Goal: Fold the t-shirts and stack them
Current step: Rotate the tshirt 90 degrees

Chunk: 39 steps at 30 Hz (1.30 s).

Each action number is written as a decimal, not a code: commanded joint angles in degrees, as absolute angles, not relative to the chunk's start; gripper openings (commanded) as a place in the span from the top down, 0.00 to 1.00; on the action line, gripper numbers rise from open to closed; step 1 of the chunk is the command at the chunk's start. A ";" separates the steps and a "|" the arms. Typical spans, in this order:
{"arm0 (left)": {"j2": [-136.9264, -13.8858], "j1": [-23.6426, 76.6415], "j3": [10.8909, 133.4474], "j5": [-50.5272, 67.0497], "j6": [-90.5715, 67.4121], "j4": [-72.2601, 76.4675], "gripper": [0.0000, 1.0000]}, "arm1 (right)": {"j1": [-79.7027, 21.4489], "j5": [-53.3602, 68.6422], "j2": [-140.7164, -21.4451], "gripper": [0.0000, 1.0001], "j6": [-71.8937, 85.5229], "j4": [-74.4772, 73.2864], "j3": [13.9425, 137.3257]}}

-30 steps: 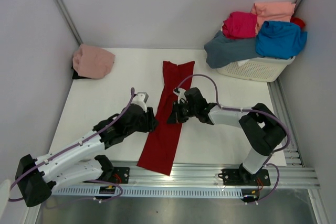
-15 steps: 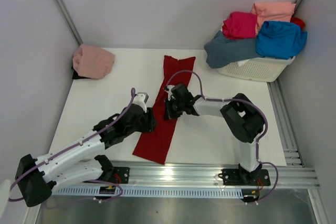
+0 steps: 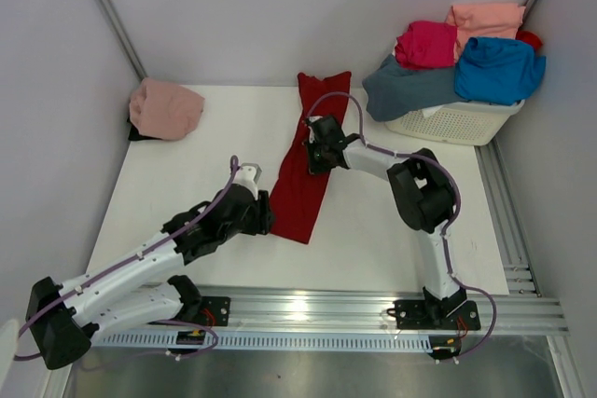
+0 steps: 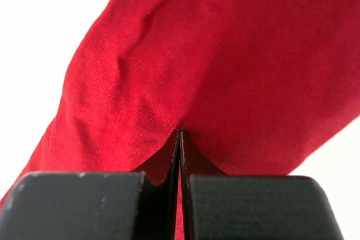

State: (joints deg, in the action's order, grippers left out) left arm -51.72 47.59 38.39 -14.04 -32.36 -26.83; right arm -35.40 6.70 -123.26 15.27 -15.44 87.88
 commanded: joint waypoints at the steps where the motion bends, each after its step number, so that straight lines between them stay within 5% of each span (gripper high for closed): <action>1: -50.54 47.02 40.69 -15.47 -31.03 -27.25 0.47 | -34.10 1.06 -124.02 1.00 11.34 -24.34 90.35; 8: -51.24 47.02 41.04 -14.86 -30.67 -27.16 0.47 | -33.66 -4.92 -118.57 1.00 11.51 -29.00 84.47; 24: -53.70 47.02 40.43 -10.90 -31.20 -25.14 0.47 | -37.00 7.81 -99.86 0.87 14.14 -23.47 76.91; 39: -56.42 47.02 40.43 -10.28 -32.52 -24.43 0.48 | -44.11 15.91 -103.18 0.87 21.18 -16.43 64.52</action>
State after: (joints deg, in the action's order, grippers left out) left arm -55.92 47.48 38.81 -11.20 -32.03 -26.09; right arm -42.68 14.50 -101.93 19.49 -18.65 65.49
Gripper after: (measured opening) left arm 0.525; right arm 0.129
